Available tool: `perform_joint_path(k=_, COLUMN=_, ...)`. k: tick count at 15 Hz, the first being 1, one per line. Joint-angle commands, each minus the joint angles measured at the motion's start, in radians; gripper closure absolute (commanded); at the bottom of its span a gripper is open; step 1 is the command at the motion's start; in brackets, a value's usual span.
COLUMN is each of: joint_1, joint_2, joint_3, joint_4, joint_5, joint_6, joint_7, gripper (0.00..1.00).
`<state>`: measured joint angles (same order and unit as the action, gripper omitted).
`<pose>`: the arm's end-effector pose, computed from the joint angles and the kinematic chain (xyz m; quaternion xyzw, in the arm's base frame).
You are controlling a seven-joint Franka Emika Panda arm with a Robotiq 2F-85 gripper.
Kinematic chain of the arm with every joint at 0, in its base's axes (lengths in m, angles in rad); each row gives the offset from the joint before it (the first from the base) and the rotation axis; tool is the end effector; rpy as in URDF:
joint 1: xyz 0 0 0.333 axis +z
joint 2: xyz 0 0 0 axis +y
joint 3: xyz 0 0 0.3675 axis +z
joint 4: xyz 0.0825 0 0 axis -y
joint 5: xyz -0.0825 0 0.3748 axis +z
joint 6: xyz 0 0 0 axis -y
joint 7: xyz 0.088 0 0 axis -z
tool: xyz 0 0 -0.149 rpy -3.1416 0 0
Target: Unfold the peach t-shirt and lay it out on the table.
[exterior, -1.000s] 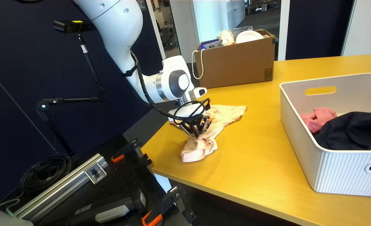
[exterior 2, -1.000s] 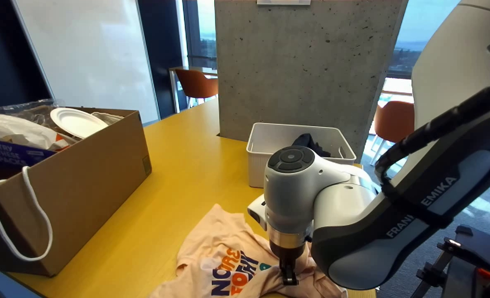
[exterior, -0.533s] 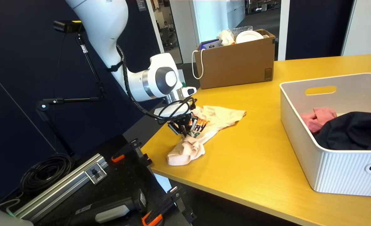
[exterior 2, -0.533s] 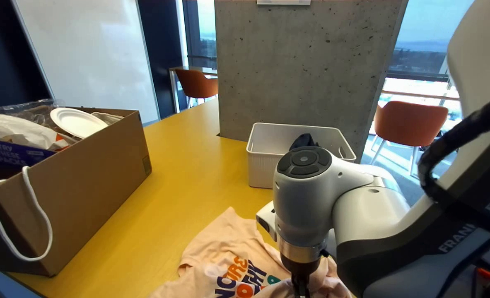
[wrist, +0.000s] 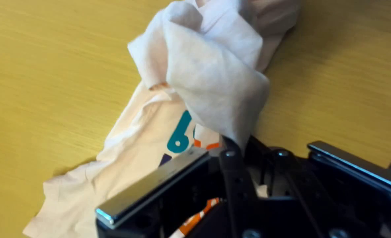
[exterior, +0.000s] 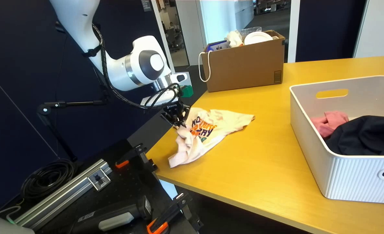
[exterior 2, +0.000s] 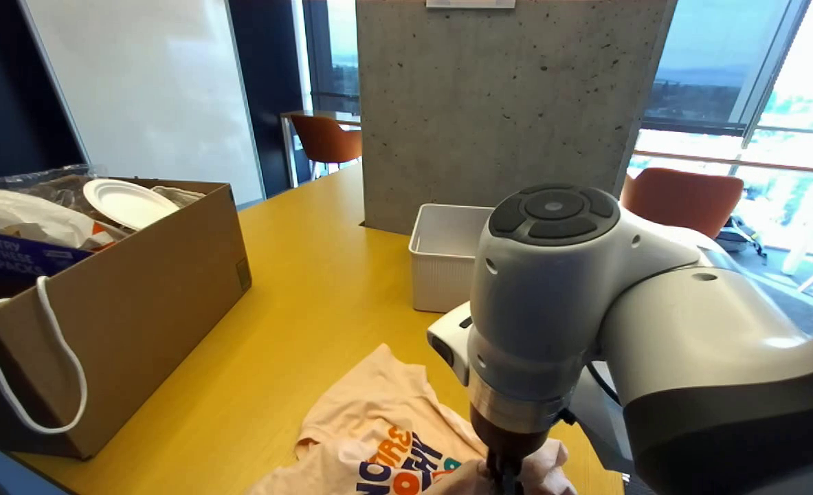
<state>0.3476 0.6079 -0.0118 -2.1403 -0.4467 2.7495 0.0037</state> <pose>0.5475 0.2020 0.1231 0.9273 0.3639 0.0149 0.0868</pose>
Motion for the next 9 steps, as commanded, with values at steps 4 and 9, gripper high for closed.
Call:
perform_joint_path(k=4, joint_1=-0.067, joint_2=-0.013, joint_3=0.176, joint_4=0.004, joint_5=0.052, joint_6=0.103, joint_7=-0.197, gripper=0.98)
perform_joint_path(k=9, joint_1=-0.199, joint_2=0.051, joint_3=0.406, joint_4=0.044, joint_5=0.167, joint_6=0.074, joint_7=-0.452, gripper=0.98)
